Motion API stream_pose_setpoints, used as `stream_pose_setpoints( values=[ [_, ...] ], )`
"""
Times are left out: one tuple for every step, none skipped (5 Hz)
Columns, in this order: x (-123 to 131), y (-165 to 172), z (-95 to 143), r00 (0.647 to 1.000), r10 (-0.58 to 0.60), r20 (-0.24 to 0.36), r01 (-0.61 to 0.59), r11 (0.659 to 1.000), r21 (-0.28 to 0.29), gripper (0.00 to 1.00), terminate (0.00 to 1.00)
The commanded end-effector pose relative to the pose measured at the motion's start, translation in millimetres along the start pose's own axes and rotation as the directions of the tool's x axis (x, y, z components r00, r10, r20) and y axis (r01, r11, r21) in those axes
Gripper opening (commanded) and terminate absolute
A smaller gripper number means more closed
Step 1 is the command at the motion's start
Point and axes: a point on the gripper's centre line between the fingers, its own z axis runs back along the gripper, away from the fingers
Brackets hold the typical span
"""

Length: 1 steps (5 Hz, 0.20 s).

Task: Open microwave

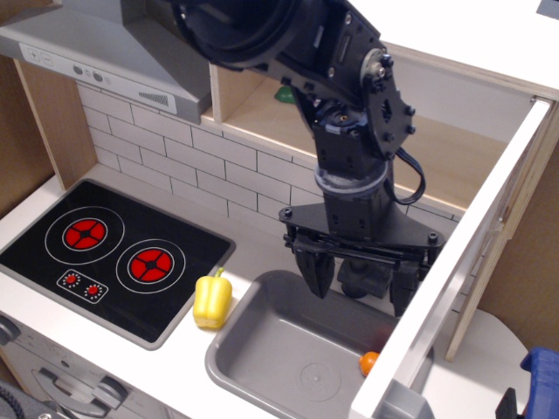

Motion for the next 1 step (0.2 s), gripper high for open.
stream_pose_setpoints(
  values=[
    [-5.9,3.7,24.3,1.000,-0.005,0.021,0.005,1.000,-0.011,1.00,1.00]
  ],
)
